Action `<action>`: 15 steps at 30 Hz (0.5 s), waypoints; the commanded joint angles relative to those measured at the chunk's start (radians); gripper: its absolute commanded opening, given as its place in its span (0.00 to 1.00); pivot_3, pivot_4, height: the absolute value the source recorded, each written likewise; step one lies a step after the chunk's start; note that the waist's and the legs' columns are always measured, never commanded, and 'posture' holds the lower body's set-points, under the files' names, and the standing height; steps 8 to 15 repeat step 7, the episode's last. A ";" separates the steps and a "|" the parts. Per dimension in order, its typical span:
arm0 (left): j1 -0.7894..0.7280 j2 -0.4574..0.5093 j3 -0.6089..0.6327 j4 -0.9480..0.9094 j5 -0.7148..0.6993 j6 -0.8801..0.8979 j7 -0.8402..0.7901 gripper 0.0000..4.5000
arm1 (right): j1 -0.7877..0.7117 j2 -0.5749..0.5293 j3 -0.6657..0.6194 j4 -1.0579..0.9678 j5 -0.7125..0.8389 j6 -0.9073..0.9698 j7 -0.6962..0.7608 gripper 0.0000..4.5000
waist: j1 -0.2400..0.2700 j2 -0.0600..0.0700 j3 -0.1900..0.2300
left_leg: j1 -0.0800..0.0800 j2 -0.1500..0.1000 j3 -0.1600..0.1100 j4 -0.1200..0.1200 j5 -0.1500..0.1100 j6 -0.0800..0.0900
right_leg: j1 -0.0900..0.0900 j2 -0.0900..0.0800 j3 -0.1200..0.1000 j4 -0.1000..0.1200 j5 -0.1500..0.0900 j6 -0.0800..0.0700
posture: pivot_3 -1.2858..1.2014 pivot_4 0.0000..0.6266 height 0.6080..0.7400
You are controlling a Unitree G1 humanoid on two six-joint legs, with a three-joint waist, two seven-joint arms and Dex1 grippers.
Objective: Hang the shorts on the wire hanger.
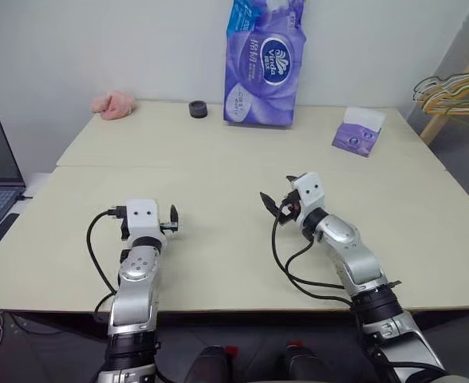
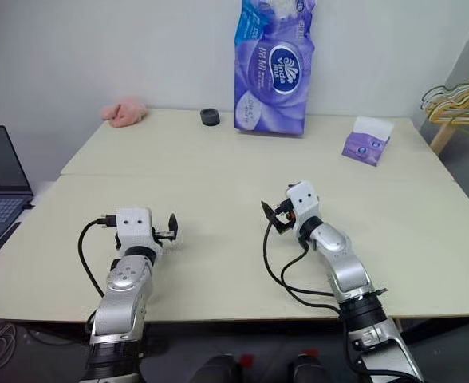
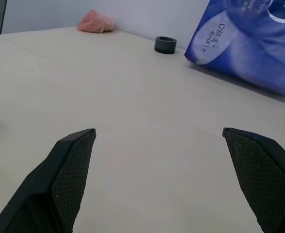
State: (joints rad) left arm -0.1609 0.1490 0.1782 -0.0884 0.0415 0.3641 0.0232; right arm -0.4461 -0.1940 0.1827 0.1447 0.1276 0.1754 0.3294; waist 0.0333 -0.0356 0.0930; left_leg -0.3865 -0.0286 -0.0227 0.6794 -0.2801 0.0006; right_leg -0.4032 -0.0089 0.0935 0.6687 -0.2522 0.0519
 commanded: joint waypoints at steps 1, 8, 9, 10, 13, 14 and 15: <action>-0.015 0.002 -0.013 -0.037 -0.021 -0.029 -0.024 1.00 | -0.003 -0.003 -0.040 -0.005 -0.001 -0.034 0.010 0.99 | 0.001 -0.001 -0.003 | 0.000 0.000 0.000 0.000 0.000 0.000 | 0.000 0.000 0.000 0.001 0.000 0.000 | 0.59 0.04 1.00; -0.042 0.038 -0.053 -0.034 -0.057 -0.033 -0.124 1.00 | 0.007 -0.001 -0.056 -0.006 -0.010 -0.041 0.012 0.99 | 0.003 -0.002 -0.008 | 0.003 0.001 0.000 0.000 0.003 -0.001 | -0.001 0.003 0.001 0.009 -0.001 -0.002 | 0.59 0.04 1.00; -0.042 0.038 -0.053 -0.034 -0.057 -0.033 -0.124 1.00 | 0.007 -0.001 -0.056 -0.006 -0.010 -0.041 0.012 0.99 | 0.003 -0.002 -0.008 | 0.003 0.001 0.000 0.000 0.003 -0.001 | -0.001 0.003 0.001 0.009 -0.001 -0.002 | 0.59 0.04 1.00; -0.042 0.038 -0.053 -0.034 -0.057 -0.033 -0.124 1.00 | 0.007 -0.001 -0.056 -0.006 -0.010 -0.041 0.012 0.99 | 0.003 -0.002 -0.008 | 0.003 0.001 0.000 0.000 0.003 -0.001 | -0.001 0.003 0.001 0.009 -0.001 -0.002 | 0.59 0.04 1.00; -0.042 0.038 -0.053 -0.034 -0.057 -0.033 -0.124 1.00 | 0.007 -0.001 -0.056 -0.006 -0.010 -0.041 0.012 0.99 | 0.003 -0.002 -0.008 | 0.003 0.001 0.000 0.000 0.003 -0.001 | -0.001 0.003 0.001 0.009 -0.001 -0.002 | 0.59 0.04 1.00; -0.042 0.038 -0.053 -0.034 -0.057 -0.033 -0.124 1.00 | 0.007 -0.001 -0.056 -0.006 -0.010 -0.041 0.012 0.99 | 0.003 -0.002 -0.008 | 0.003 0.001 0.000 0.000 0.003 -0.001 | -0.001 0.003 0.001 0.009 -0.001 -0.002 | 0.59 0.04 1.00; -0.042 0.038 -0.053 -0.034 -0.057 -0.033 -0.124 1.00 | 0.007 -0.001 -0.056 -0.006 -0.010 -0.041 0.012 0.99 | 0.003 -0.002 -0.008 | 0.003 0.001 0.000 0.000 0.003 -0.001 | -0.001 0.003 0.001 0.009 -0.001 -0.002 | 0.59 0.04 1.00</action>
